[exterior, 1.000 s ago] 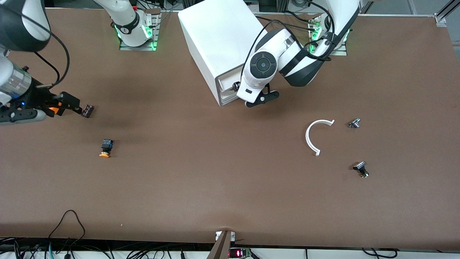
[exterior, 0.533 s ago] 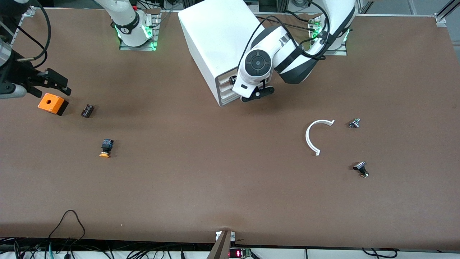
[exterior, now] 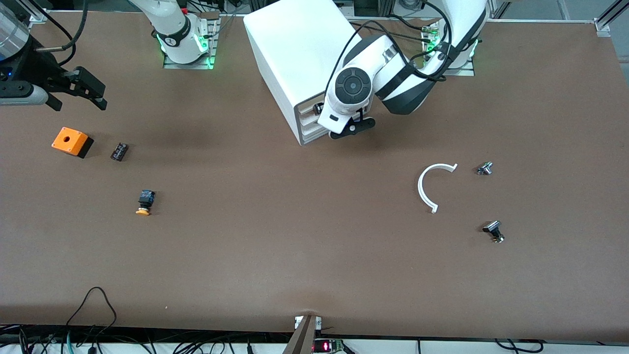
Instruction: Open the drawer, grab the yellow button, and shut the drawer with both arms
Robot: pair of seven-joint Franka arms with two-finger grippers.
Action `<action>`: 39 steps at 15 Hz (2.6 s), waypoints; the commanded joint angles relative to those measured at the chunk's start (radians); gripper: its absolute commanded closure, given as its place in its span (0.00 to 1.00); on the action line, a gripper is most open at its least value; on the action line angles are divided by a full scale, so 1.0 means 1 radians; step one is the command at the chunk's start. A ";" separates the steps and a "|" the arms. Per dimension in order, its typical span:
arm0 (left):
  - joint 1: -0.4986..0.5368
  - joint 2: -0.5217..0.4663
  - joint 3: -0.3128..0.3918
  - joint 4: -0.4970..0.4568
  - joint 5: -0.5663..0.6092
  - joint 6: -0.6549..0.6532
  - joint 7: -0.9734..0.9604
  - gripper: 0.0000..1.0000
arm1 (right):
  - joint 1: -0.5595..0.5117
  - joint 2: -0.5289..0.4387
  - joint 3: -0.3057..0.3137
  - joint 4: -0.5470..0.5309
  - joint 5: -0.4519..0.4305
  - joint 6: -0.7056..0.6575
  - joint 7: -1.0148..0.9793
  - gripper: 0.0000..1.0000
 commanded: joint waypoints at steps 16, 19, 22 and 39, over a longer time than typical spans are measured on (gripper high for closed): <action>0.387 -0.045 -0.001 0.244 0.297 -0.228 0.631 0.01 | -0.014 0.032 -0.030 0.086 0.000 -0.091 0.018 0.00; 0.416 -0.060 0.002 0.304 0.385 -0.235 0.834 0.01 | -0.014 0.044 -0.032 0.089 0.002 -0.081 0.018 0.00; 0.444 -0.062 -0.003 0.390 0.386 -0.322 0.935 0.01 | -0.014 0.046 -0.030 0.089 0.002 -0.081 0.019 0.00; 0.218 -0.468 0.554 -0.004 0.115 -0.083 1.225 0.01 | -0.014 0.046 -0.030 0.091 0.002 -0.078 0.019 0.00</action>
